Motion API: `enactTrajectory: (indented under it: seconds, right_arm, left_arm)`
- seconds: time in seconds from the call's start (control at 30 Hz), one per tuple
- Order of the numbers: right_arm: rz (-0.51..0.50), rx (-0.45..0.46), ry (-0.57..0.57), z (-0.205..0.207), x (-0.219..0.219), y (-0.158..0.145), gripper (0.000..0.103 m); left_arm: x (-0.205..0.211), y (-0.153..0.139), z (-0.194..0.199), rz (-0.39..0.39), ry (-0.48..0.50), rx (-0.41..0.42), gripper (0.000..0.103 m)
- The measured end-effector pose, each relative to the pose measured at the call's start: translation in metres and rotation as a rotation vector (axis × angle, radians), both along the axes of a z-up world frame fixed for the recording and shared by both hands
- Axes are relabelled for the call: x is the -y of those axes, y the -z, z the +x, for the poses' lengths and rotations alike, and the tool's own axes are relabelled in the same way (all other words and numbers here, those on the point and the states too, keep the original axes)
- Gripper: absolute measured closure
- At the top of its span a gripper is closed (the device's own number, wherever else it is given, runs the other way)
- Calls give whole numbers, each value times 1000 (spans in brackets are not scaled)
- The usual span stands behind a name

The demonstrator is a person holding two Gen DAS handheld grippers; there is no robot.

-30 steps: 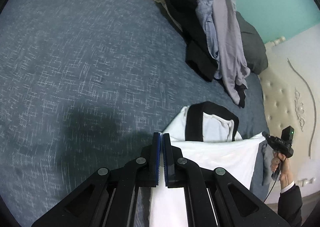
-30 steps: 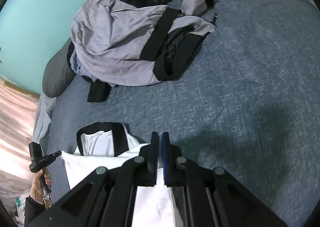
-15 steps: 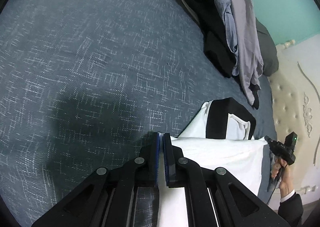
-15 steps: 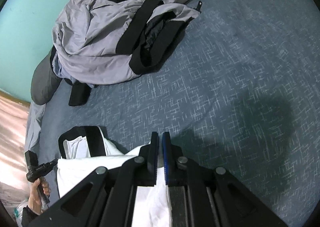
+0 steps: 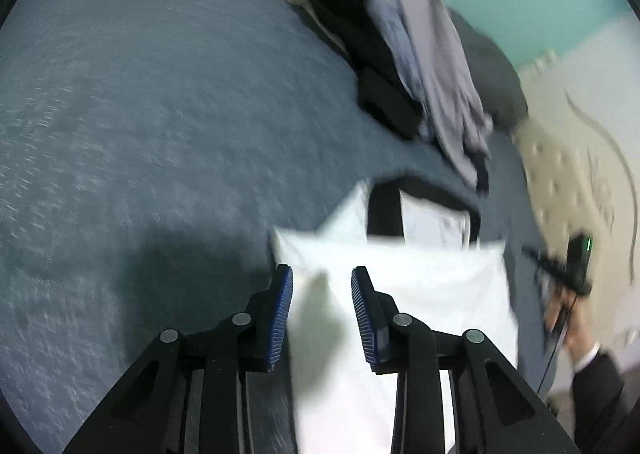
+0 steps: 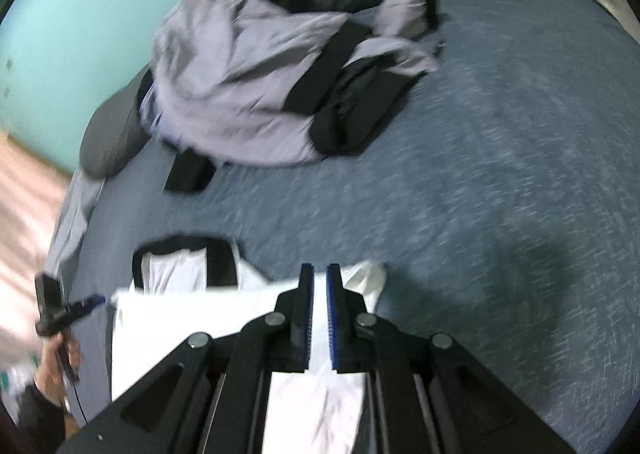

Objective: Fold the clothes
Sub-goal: 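Lay the held hem over the collar with both tools, then open both tools and release the folded hem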

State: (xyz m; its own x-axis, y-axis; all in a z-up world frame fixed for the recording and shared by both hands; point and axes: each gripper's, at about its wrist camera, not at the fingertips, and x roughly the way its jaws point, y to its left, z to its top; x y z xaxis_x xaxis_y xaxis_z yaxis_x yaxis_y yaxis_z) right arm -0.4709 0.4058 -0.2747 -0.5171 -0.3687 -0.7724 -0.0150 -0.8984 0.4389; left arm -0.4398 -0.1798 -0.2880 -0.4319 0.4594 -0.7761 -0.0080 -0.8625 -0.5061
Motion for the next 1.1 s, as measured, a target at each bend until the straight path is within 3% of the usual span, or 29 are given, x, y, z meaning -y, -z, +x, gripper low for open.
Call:
enactTrajectory:
  seconds: [0.2,0.4,0.57,0.83,1.1]
  right_arm:
    - [38,40,-70,9,24,23,97]
    - [158,56,-150,9,47,40,97]
    - [242,72,-171,2,57,54,97]
    - [243,54,-105,-26,47,59,97]
    - [184,-3,5,-45,20,44,97]
  left_arm:
    - [-25,19,6,-84,64,12,70]
    - [-33,27,0,-154,82,20,70]
    - [-31,19,-7,-186,61,-30,70]
    - [-22,8,-34,-231,23,-74,70]
    - [-5,-6,-65,-197,-55,-100,70]
